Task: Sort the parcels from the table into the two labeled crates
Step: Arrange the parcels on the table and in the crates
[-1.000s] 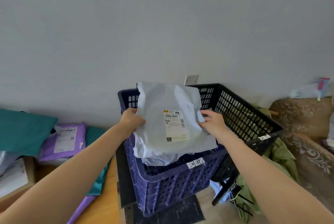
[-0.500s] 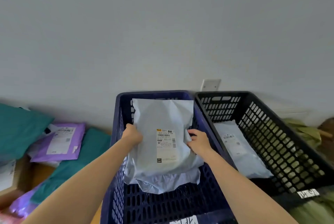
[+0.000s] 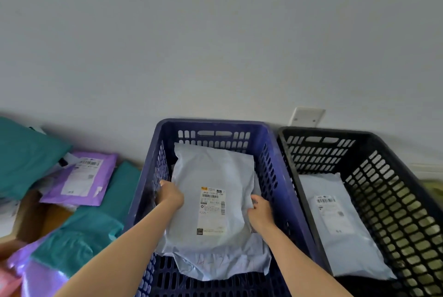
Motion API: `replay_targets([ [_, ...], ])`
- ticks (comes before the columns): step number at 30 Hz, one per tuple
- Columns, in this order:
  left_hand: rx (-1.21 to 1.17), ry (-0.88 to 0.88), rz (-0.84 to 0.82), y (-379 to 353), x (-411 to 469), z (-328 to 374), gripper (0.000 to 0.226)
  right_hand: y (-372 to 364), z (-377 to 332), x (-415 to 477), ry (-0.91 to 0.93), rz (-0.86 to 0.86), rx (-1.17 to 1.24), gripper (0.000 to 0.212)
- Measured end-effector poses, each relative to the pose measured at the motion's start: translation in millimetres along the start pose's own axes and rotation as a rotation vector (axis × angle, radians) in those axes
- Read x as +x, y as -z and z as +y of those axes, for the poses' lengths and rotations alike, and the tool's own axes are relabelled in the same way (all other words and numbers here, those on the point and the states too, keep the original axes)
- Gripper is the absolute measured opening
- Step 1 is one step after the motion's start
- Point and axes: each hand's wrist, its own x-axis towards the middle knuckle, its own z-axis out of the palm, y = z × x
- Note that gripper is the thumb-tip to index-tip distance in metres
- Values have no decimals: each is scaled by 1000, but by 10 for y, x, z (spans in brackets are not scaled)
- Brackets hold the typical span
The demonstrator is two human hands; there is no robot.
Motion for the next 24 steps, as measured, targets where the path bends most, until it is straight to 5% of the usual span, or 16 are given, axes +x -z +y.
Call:
replay_targets([
  [2, -25, 16, 15, -69, -23, -10, 58, -42, -9, 6, 2, 82, -6, 43],
  [5, -78, -95, 69, -214, -111, -72, 62, -85, -8, -19, 271, 225, -256, 49],
  [10, 271, -374, 109, -543, -218, -245, 64, -212, 70, 54, 546, 9, -795, 59],
  [15, 547, -610, 75, -778, -193, -380, 55, -360, 148, 106, 606, -5, -868, 59],
  [24, 597, -580, -13, -846, -55, -453, 57, -551, 242, 304, 510, -42, -813, 63],
])
